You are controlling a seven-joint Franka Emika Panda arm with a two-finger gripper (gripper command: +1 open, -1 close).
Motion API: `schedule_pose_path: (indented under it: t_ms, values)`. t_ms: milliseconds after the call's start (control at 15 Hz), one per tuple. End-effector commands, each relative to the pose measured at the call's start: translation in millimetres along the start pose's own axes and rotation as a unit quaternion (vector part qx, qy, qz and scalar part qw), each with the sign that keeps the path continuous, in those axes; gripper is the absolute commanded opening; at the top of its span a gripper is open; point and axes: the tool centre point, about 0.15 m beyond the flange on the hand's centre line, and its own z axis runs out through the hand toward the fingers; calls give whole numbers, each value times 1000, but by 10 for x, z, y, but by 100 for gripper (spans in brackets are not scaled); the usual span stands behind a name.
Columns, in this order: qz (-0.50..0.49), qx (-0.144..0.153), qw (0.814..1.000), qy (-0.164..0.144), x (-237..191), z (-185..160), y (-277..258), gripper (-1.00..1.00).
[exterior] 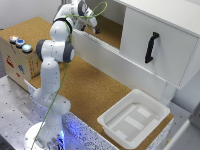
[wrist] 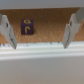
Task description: Switch off the green light
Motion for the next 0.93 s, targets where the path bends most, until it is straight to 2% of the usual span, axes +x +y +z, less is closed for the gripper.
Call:
schedule_pose_path:
  t_ms: [0,200,333,467,533,667,733,867]
  values:
    - [-39,46,998,29,-1108,-206,202,100]
    - [-86,55,994,33,-1517,-392,46,100]
    - [-123,80,989,30,-1808,-471,-32,100]
    - [-179,92,979,23,-2009,-439,-147,100]
    - [-228,98,969,17,-2177,-409,-259,100]
    - [-309,149,939,7,-2477,-530,-390,100]
    - [-359,180,916,0,-2627,-654,-451,100]
    - [-432,213,876,-9,-2849,-935,-564,100]
